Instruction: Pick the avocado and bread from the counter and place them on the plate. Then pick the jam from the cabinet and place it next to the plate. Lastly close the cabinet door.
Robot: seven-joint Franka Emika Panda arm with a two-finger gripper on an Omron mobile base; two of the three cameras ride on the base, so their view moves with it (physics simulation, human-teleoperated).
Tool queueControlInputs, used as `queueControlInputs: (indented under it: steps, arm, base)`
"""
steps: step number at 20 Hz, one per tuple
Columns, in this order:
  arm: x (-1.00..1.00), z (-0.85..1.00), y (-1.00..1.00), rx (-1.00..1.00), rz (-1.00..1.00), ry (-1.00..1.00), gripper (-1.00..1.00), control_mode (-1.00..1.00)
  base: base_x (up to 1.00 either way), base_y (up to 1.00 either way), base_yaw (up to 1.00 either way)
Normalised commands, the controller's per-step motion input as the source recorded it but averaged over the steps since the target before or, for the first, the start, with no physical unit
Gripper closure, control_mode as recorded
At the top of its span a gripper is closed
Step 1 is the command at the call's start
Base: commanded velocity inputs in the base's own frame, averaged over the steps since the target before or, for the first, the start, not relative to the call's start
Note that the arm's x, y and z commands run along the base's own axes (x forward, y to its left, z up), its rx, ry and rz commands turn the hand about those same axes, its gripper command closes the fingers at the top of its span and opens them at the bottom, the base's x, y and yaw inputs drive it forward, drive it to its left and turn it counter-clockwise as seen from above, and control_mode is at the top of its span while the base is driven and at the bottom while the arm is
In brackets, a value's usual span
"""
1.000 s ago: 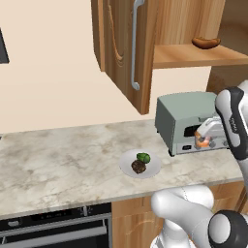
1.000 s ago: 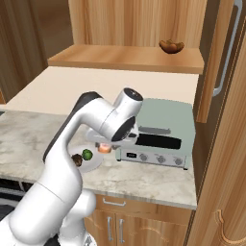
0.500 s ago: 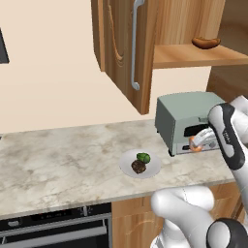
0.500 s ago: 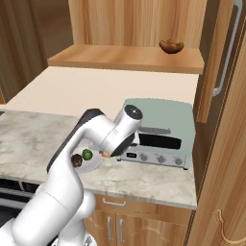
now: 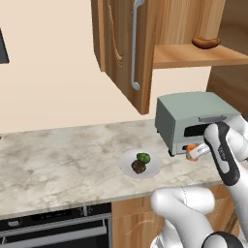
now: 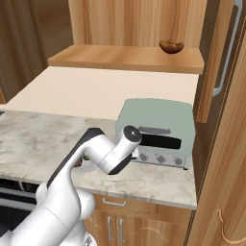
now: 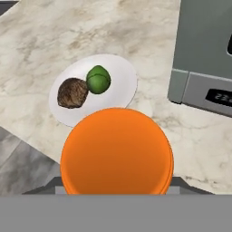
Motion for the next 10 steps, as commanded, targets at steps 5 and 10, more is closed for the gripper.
queueControlInputs:
  steps: [5,10]
  arm:
    - [0.03,-0.37,0.0,0.0,0.04,-0.03,1.0,-1.0]
    - [0.12,-0.14,0.0,0.0,0.11,-0.01,1.0,-1.0]
  base:
    - [0.0,0.0,0.0]
    - [0.0,0.0,0.0]
